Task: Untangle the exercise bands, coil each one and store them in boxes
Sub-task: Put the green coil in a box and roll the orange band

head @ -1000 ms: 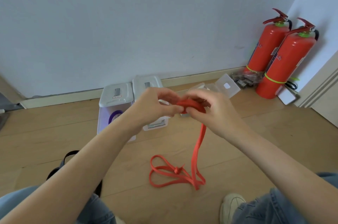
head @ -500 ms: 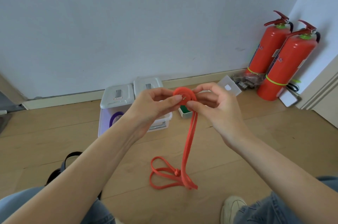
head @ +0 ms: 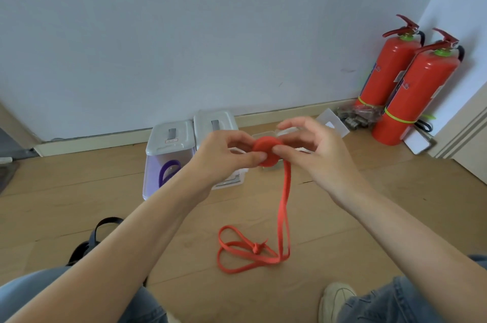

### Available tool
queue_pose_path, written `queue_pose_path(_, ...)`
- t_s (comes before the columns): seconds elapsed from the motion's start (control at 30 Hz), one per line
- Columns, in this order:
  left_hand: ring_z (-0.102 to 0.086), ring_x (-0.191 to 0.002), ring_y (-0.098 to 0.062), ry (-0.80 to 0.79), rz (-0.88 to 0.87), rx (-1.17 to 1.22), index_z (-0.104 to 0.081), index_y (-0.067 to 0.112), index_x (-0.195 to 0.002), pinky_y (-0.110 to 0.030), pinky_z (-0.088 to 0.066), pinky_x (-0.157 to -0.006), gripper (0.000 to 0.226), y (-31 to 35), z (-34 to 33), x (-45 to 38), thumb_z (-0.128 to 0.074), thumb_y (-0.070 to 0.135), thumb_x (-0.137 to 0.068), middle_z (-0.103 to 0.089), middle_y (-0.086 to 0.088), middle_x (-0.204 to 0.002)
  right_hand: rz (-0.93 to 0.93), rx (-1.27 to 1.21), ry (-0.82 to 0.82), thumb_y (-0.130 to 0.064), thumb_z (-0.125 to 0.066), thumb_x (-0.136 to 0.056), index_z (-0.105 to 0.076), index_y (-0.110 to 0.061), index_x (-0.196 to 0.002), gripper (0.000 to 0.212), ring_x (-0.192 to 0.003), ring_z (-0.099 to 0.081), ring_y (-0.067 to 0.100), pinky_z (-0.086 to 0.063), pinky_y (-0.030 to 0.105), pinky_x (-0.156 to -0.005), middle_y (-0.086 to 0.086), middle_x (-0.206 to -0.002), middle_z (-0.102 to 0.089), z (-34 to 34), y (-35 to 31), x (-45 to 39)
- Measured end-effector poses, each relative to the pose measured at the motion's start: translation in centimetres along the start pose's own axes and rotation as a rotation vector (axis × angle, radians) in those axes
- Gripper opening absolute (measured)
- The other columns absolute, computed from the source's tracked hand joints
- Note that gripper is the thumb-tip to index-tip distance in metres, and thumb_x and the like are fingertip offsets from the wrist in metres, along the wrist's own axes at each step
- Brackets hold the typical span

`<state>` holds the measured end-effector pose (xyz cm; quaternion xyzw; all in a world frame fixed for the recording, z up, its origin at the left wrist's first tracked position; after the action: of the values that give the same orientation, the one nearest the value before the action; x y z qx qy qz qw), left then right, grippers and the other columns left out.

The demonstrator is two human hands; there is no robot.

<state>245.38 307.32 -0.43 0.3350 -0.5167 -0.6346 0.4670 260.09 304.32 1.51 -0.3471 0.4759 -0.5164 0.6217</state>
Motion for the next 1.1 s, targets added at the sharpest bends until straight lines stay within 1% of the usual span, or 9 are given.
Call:
queue_pose_path(0.13,-0.070,-0.086,-0.015,-0.012,0.090,0.457,-0.070,0.009,-0.084,-0.017,-0.055,-0.073,0.023,-0.5,0.0,-0.4,-0.074,0.016,-0.062,-0.074,-0.006,-0.086,-0.044,-0.173,0.050,-0.006,-0.074,-0.075,-0.057,-0.018,-0.088,0.024,-0.071,-0.070,0.014,-0.050,0.015,-0.063,0.001,-0.082,-0.073,-0.3,0.2,0.4)
queue_pose_path(0.23,-0.070,-0.085,-0.013,-0.028,0.107,0.559,-0.068,0.005,-0.086,-0.016,-0.054,-0.073,0.027,-0.9,-0.4,-0.5,-0.072,0.016,-0.062,-0.074,-0.004,-0.085,-0.042,-0.234,0.066,-0.004,-0.073,-0.076,-0.056,-0.018,-0.087,0.025,-0.069,-0.070,0.016,-0.052,0.019,-0.064,0.000,-0.078,-0.072,-0.6,0.2,0.7)
queue_pose_path(0.5,-0.070,-0.085,-0.017,-0.017,0.103,0.537,-0.065,0.005,-0.084,-0.019,-0.055,-0.077,0.020,-1.1,-0.9,-0.1,-0.072,0.010,-0.066,-0.072,-0.009,-0.087,-0.070,-0.230,0.069,-0.002,-0.072,-0.077,-0.061,-0.011,-0.094,0.022,-0.077,-0.071,0.017,-0.054,0.022,-0.067,0.005,-0.090,-0.072,-0.3,0.7,0.7)
queue_pose_path(0.57,-0.069,-0.087,-0.017,-0.018,0.092,0.339,-0.065,0.007,-0.088,-0.016,-0.054,-0.076,0.017,-0.9,-0.8,0.1,-0.073,0.007,-0.072,-0.072,-0.009,-0.092,-0.039,-0.121,0.060,0.002,-0.070,-0.076,-0.064,-0.016,-0.090,0.023,-0.078,-0.069,0.012,-0.053,0.019,-0.069,0.002,-0.085,-0.072,0.0,0.4,0.4)
queue_pose_path(0.67,-0.069,-0.073,-0.009,-0.045,0.065,0.057,-0.067,0.006,-0.097,-0.008,-0.051,-0.059,0.021,-0.3,-0.5,0.1,-0.073,0.008,-0.076,-0.071,-0.011,-0.097,0.113,0.178,-0.003,0.005,-0.064,-0.077,-0.065,-0.026,-0.088,0.033,-0.079,-0.063,0.001,-0.047,0.013,-0.071,-0.009,-0.084,-0.068,-0.2,-0.9,0.2)
queue_pose_path(0.77,-0.068,-0.093,-0.031,-0.123,0.074,0.029,-0.069,0.005,-0.096,-0.028,-0.057,-0.081,0.018,-0.3,-1.1,0.3,-0.071,0.003,-0.078,-0.070,-0.019,-0.098,0.200,0.356,-0.045,0.003,-0.062,-0.078,-0.072,-0.020,-0.097,0.031,-0.081,-0.058,0.005,-0.044,0.013,-0.070,-0.002,-0.089,-0.066,-0.9,-1.3,0.3)
queue_pose_path(0.87,-0.070,-0.087,-0.025,-0.094,0.091,0.114,-0.070,0.007,-0.091,-0.012,-0.051,-0.058,0.015,-0.4,-0.9,0.2,-0.071,0.002,-0.076,-0.071,-0.017,-0.096,0.103,0.183,-0.053,0.000,-0.063,-0.083,-0.071,-0.020,-0.100,0.028,-0.087,-0.059,0.000,-0.044,0.010,-0.076,-0.005,-0.094,-0.064,-0.7,-0.5,0.1)
queue_pose_path(0.97,-0.071,-0.082,-0.018,-0.056,0.109,0.337,-0.071,0.010,-0.086,-0.016,-0.053,-0.063,0.016,-0.4,-0.4,-0.1,-0.073,0.006,-0.071,-0.074,-0.008,-0.089,-0.075,-0.187,0.042,-0.006,-0.067,-0.082,-0.066,-0.021,-0.096,0.020,-0.086,-0.066,0.004,-0.049,0.017,-0.074,-0.005,-0.095,-0.068,0.5,0.5,-0.1)
queue_pose_path(1.1,-0.071,-0.084,-0.015,-0.020,0.088,0.557,-0.071,0.008,-0.086,-0.019,-0.055,-0.068,0.024,-0.3,0.0,-0.5,-0.071,0.015,-0.063,-0.074,-0.005,-0.086,-0.114,-0.217,0.060,-0.011,-0.069,-0.080,-0.062,-0.011,-0.095,0.016,-0.086,-0.069,0.019,-0.056,0.034,-0.079,0.005,-0.097,-0.069,0.1,0.8,0.1)
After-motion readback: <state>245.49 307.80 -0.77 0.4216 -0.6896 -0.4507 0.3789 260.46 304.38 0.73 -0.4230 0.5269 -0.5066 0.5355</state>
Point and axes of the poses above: each hand's wrist, its own x-axis away from the middle knuckle, its own z-axis out of the back of the hand, y = z × x, the point moved 7 cm from there along -x, towards the middle knuckle
